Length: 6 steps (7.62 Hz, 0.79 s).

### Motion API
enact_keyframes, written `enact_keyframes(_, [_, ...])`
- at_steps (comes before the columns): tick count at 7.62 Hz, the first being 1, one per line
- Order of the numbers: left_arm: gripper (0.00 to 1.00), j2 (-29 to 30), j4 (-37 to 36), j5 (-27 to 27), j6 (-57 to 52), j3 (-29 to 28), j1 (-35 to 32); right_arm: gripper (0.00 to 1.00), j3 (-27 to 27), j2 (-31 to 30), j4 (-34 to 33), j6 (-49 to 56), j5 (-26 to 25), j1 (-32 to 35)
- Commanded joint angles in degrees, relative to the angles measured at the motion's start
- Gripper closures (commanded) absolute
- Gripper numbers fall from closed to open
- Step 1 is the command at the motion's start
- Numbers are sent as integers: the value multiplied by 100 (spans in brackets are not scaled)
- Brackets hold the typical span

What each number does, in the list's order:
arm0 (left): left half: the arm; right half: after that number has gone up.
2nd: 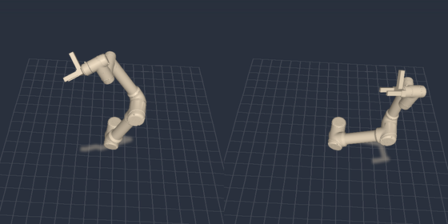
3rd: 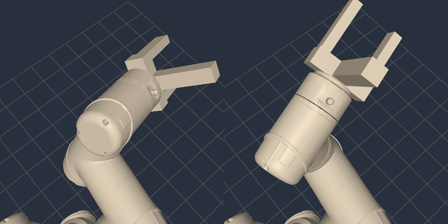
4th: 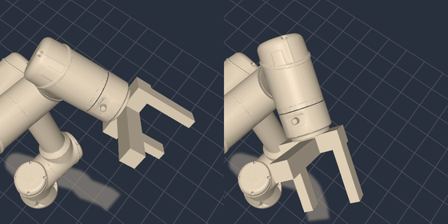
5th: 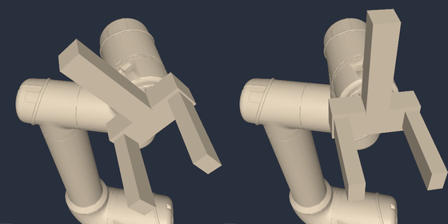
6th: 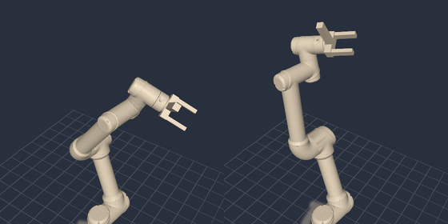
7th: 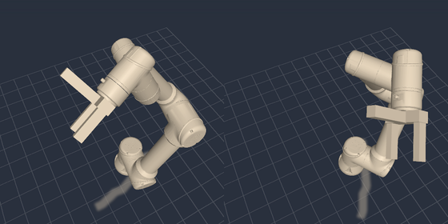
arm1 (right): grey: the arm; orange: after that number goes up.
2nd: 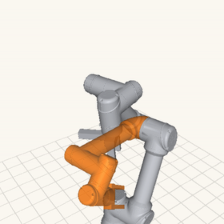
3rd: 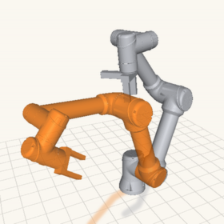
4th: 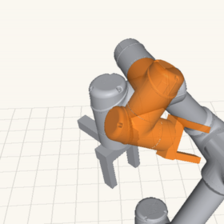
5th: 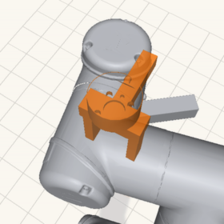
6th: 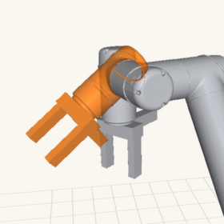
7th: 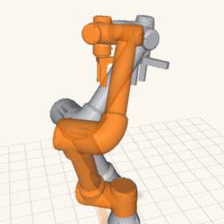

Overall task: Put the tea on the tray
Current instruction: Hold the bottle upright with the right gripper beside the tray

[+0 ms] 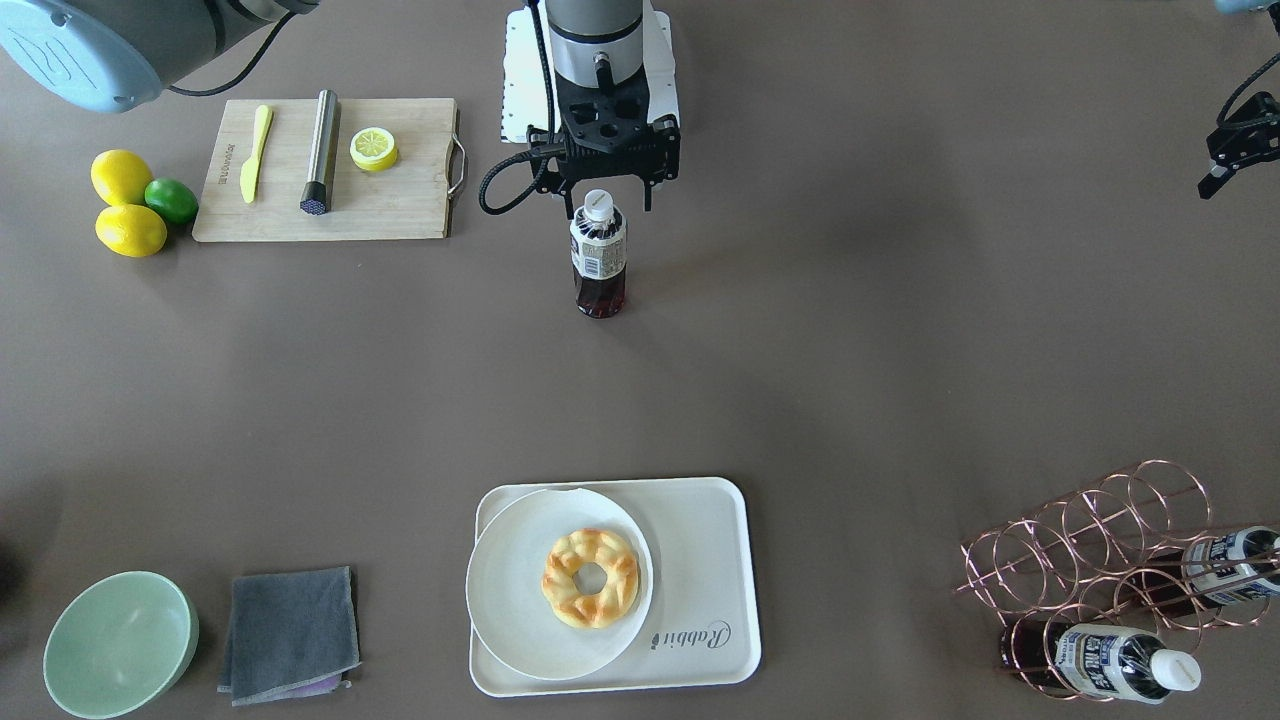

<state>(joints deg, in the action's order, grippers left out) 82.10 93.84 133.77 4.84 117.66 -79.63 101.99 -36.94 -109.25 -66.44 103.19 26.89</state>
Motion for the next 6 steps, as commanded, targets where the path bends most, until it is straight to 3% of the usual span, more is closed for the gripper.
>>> enact_keyframes(1, [3,25,3,0,0,-6,-9,23,22,-76,18,52,96,35])
enact_keyframes(2, [3,25,3,9,0,11,-17,27,22,-76,9,60,96,44])
enact_keyframes(3, [3,25,11,113,0,-15,-26,44,5,-59,9,61,79,53])
enact_keyframes(4, [3,25,11,167,8,-33,-35,75,-48,-68,26,69,35,45])
enact_keyframes(6, [3,25,3,228,17,-42,-44,100,-66,-76,9,113,35,27])
